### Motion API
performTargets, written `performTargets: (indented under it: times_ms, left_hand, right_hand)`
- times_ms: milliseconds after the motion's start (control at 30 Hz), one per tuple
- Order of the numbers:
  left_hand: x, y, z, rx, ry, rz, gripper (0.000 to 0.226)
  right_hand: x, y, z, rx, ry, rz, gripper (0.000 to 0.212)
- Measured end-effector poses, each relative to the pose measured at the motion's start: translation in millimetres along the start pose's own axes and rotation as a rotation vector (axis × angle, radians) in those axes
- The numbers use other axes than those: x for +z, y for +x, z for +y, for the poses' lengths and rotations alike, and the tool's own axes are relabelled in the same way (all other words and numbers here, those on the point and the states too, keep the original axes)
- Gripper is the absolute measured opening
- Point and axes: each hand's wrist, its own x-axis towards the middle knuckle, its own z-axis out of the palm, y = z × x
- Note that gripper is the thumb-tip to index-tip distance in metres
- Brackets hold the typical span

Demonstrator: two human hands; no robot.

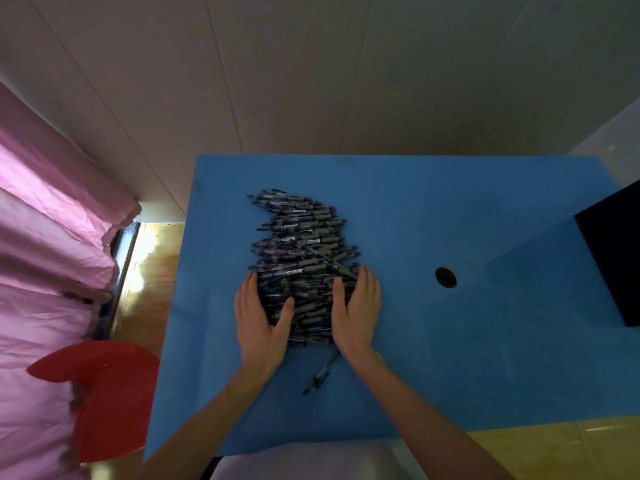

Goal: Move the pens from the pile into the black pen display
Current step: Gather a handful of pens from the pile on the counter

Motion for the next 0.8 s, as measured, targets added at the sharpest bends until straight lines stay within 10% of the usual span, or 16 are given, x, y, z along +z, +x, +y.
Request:
performTargets:
  times_ms: [333,800]
  left_hand:
    - [-10.9,-51.4,-18.8,0.264,0.494,-0.233,0.147]
    - [-29.4,-34.1,-45.0,0.184,0.512,-0.203,0.122]
  right_hand:
    - [-36.8,-16.2,66.5,-0.3,-0.158,-0.186,0.099]
    - [-43.5,-41.4,87.4,-0.452,-0.547,-0.226,0.125]
